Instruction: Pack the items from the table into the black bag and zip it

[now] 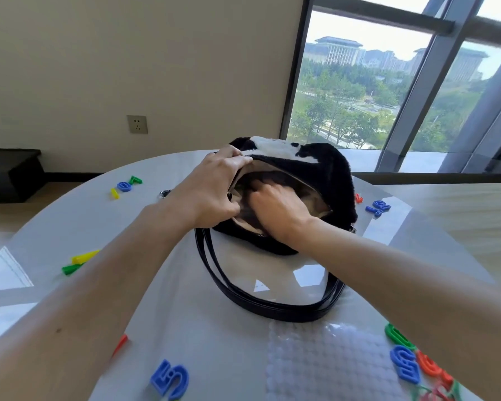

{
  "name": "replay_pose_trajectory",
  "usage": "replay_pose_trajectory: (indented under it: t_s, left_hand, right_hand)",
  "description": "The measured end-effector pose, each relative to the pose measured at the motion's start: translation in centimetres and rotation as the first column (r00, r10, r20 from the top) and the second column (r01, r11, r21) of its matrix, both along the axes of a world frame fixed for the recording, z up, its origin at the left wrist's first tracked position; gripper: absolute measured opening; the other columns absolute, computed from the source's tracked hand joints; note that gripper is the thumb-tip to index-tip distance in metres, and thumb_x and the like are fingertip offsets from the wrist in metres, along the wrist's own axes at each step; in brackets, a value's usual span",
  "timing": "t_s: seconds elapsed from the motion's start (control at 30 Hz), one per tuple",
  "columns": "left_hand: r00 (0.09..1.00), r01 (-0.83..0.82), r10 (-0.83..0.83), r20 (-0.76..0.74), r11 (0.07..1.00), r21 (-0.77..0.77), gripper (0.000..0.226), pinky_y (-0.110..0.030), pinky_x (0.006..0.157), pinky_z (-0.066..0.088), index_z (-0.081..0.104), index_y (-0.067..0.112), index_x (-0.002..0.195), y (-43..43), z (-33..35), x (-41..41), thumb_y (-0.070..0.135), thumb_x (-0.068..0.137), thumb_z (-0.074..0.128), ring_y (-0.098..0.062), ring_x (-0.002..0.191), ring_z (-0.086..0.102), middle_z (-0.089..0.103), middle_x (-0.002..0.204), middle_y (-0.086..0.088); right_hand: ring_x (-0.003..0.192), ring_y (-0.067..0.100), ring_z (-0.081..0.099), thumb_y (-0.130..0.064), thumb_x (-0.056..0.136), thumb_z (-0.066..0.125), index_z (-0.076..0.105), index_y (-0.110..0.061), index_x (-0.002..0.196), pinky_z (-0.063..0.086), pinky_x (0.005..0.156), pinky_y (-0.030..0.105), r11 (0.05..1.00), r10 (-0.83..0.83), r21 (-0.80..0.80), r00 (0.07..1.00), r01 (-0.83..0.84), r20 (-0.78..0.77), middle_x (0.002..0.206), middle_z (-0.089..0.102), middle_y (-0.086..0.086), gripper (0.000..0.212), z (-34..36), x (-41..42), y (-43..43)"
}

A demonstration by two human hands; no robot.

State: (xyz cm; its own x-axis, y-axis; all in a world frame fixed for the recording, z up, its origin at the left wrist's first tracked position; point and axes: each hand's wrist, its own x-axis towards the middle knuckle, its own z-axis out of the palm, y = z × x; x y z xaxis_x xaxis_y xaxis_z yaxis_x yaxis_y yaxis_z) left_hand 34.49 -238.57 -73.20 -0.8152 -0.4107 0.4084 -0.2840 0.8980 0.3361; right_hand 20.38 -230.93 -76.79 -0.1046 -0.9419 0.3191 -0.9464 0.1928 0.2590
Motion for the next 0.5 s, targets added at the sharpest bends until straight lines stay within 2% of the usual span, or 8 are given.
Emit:
replay_pose_trajectory:
  t_s: [0.07,0.13,0.23,0.3,0.33,0.4,0.43,0.5]
  left_hand:
    - [1.000,-0.005,0.005,0.011,1.000,-0.004,0.073,-0.031,0.106,0.038,0.043,0.013,0.148,-0.1,0.1,0.1,0.007,0.078,0.065,-0.023,0.128,0.043,0.044,0.141,0.002]
    - [1.000,-0.001,0.002,0.021,1.000,-0.008,0.073,-0.030,0.105,0.038,0.043,0.014,0.147,-0.2,0.0,0.1,0.007,0.078,0.066,-0.023,0.127,0.044,0.045,0.140,0.002]
    - [0.999,-0.004,0.005,0.032,1.000,-0.010,0.074,-0.029,0.103,0.039,0.043,0.014,0.148,-0.2,-0.2,0.3,0.006,0.078,0.067,-0.024,0.126,0.045,0.045,0.140,0.001]
    - [0.999,-0.009,0.009,0.041,1.000,-0.009,0.076,-0.033,0.106,0.039,0.043,0.013,0.148,-0.3,-0.1,0.3,0.006,0.077,0.069,-0.024,0.127,0.045,0.045,0.140,0.000]
    - [0.999,-0.009,0.010,0.048,1.000,-0.006,0.077,-0.035,0.107,0.039,0.043,0.013,0.148,-0.3,-0.1,0.3,0.006,0.076,0.069,-0.024,0.127,0.045,0.045,0.139,0.000]
    - [0.998,-0.008,0.008,0.061,1.000,-0.005,0.078,-0.036,0.107,0.040,0.042,0.012,0.148,-0.2,-0.1,0.2,0.006,0.076,0.070,-0.024,0.127,0.046,0.045,0.139,-0.001]
    - [0.998,-0.008,0.009,0.065,1.000,-0.006,0.078,-0.036,0.106,0.040,0.042,0.012,0.148,-0.1,-0.2,0.2,0.007,0.076,0.070,-0.024,0.127,0.046,0.045,0.139,-0.001]
    - [0.997,-0.015,0.015,0.072,1.000,-0.001,0.077,-0.036,0.104,0.042,0.041,0.012,0.149,0.0,-0.3,0.1,0.007,0.077,0.070,-0.023,0.126,0.047,0.044,0.139,-0.001]
  right_hand:
    - [0.098,0.039,0.063,-0.016,0.095,0.052,0.068,-0.012,0.105,0.047,0.071,0.037,0.999,-0.025,0.051,0.991,0.018,0.131,0.111,0.062,0.013,0.019,0.4,0.1,0.7]
    - [0.095,0.039,0.062,-0.011,0.088,0.054,0.067,-0.011,0.104,0.052,0.074,0.038,0.997,-0.016,0.077,0.975,-0.001,0.220,0.108,0.061,0.011,0.021,1.2,0.3,2.3]
    - [0.095,0.030,0.061,-0.011,0.090,0.052,0.068,-0.014,0.108,0.053,0.078,0.044,0.998,0.060,-0.037,0.941,-0.051,0.333,0.107,0.062,0.003,0.024,2.4,1.4,6.1]
    - [0.084,0.021,0.060,-0.019,0.093,0.055,0.067,-0.021,0.098,0.052,0.072,0.045,0.988,0.122,-0.134,0.906,-0.073,0.406,0.095,0.063,-0.006,0.014,3.5,2.4,9.7]
    - [0.079,0.015,0.059,-0.031,0.092,0.057,0.065,-0.027,0.090,0.052,0.067,0.043,0.992,0.102,-0.109,0.889,-0.060,0.445,0.086,0.063,-0.010,0.009,4.1,3.0,11.7]
    - [0.075,0.003,0.056,-0.065,0.084,0.049,0.057,-0.034,0.084,0.050,0.062,0.035,0.993,-0.054,0.116,0.882,0.000,0.469,0.078,0.061,-0.015,0.032,5.1,3.9,15.5]
    - [0.078,0.001,0.054,-0.080,0.076,0.040,0.053,-0.039,0.086,0.048,0.063,0.031,0.962,-0.153,0.271,0.894,0.037,0.421,0.081,0.060,-0.019,0.045,5.3,4.3,17.0]
    - [0.092,0.001,0.053,-0.095,0.063,0.025,0.045,-0.045,0.099,0.049,0.072,0.030,0.869,-0.256,0.483,0.932,0.105,0.258,0.095,0.054,-0.024,0.064,4.8,5.3,19.5]
